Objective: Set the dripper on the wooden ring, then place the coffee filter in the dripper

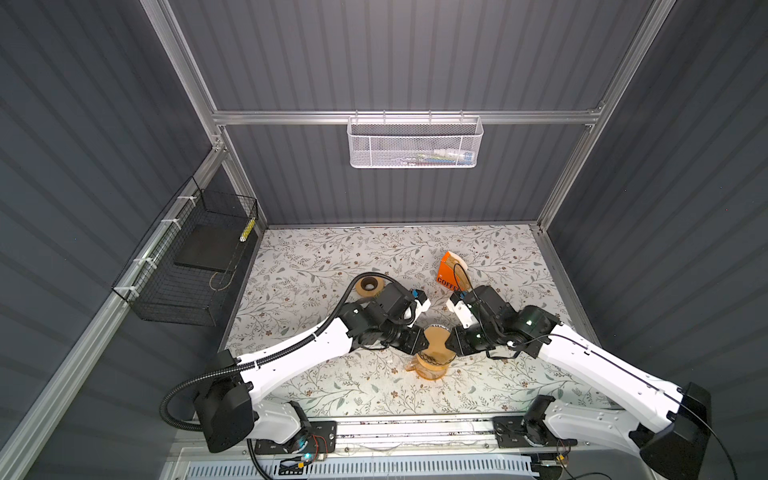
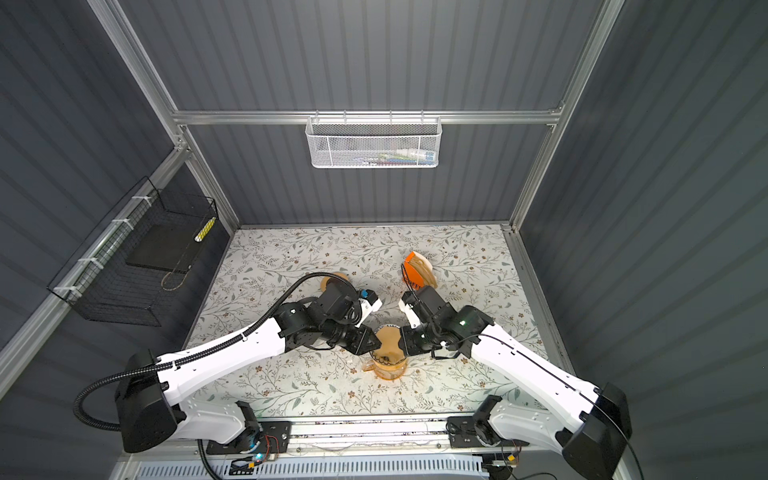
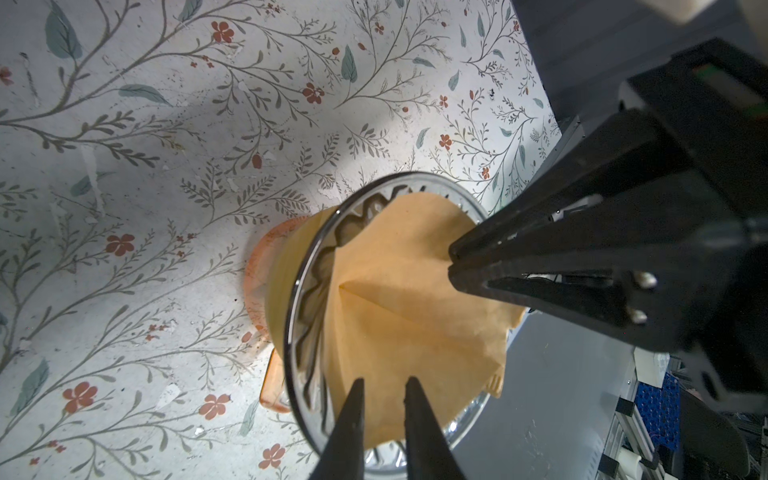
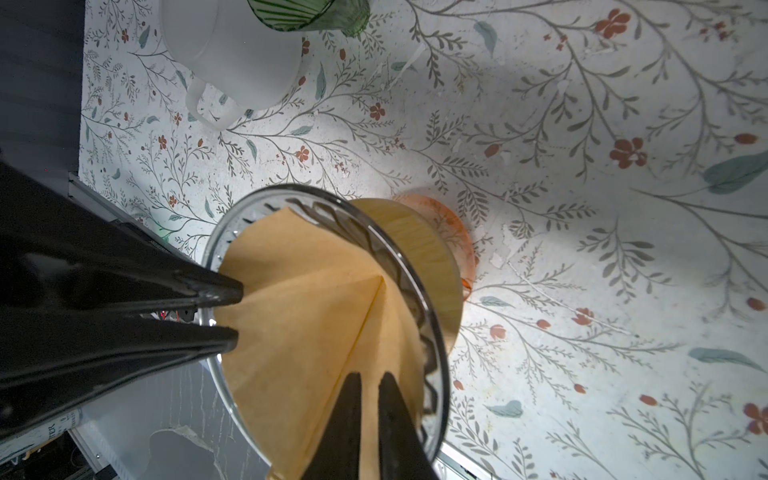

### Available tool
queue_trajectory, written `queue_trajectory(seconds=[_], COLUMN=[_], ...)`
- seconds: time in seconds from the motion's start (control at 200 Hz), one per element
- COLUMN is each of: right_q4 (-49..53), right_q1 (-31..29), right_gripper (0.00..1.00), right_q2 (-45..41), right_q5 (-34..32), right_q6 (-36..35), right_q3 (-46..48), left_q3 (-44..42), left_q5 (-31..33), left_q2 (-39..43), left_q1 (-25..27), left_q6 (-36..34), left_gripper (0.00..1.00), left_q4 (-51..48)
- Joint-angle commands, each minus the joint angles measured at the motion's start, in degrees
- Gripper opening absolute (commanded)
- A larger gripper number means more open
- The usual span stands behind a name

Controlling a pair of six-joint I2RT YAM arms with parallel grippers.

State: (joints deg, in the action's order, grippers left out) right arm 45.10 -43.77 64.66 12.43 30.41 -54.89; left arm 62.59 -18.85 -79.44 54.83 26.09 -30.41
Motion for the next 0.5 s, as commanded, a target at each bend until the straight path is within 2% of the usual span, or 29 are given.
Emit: queue_trajectory(seconds=[0.0, 0.495], right_q4=[2.2, 3.3], right_q1=[-0.3, -0.4], right_gripper=[0.14, 0.14], right_q2=[1.1, -0.2], right_q5=[-2.5, -3.4], right_q6=[-1.3, -1.9], right_q3=[-1.7, -4.7], left_q3=[0.8, 3.0], left_q5=[-1.1, -1.8], left_q2=[-1.2, 0.7], left_q1=[0.3, 0.3], left_q6=[-0.8, -0.9], left_gripper=[0.20, 0.20], left_q4=[-1.7, -1.2])
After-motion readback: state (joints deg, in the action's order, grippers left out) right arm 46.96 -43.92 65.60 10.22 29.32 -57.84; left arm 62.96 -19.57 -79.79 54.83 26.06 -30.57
